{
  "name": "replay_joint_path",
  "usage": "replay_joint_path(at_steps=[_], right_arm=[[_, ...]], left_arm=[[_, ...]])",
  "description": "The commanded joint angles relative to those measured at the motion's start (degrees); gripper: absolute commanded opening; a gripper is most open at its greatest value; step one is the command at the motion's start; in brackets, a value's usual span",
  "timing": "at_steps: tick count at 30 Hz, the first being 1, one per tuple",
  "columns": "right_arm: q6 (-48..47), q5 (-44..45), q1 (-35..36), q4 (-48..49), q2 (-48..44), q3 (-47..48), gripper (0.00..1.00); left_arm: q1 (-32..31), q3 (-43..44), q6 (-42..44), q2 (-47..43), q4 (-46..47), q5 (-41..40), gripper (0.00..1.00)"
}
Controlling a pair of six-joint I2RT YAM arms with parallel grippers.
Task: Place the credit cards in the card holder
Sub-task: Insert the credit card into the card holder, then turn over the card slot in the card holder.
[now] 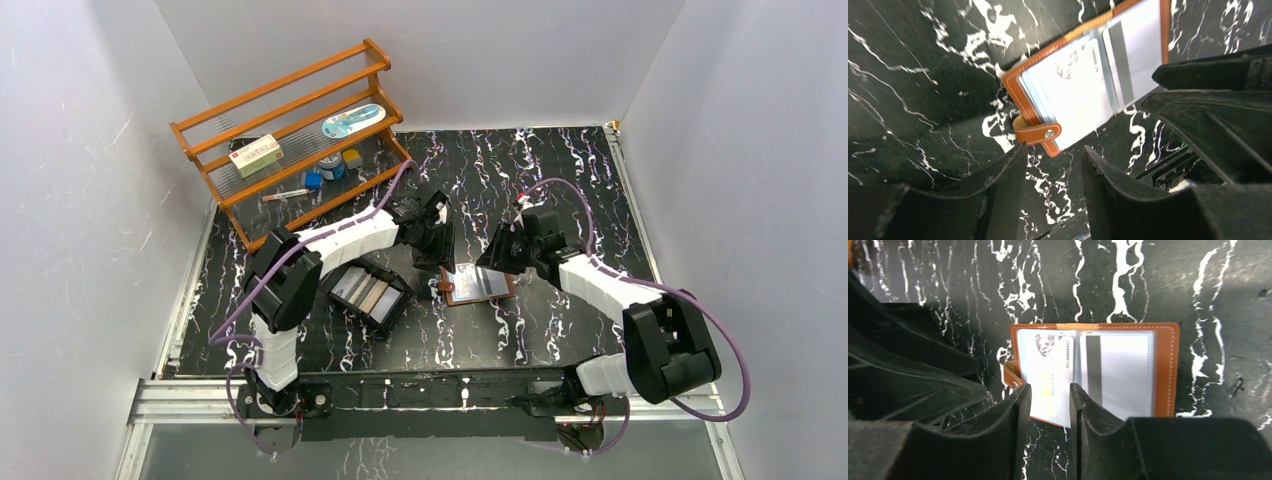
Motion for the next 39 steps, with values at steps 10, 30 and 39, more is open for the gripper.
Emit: replay_joint_path(at_steps=[10, 30, 39], right_arm=[[3.1, -4.5, -0.3, 3.7, 5.5, 3.4, 0.43], [6.0, -3.2, 2.7, 6.2, 13.2, 1.1, 0.44], [11.8, -7.2, 3.3, 10.5, 9.3, -3.9, 0.39]], left_arm=[[2.4, -0.2, -2.6, -0.7, 7.2, 3.5, 0.44], [4.2, -2.0, 0.8, 5.4, 7.0, 0.6, 0.18], [4.2, -1.0, 1.9, 6.6, 8.4, 3.5, 0.06]])
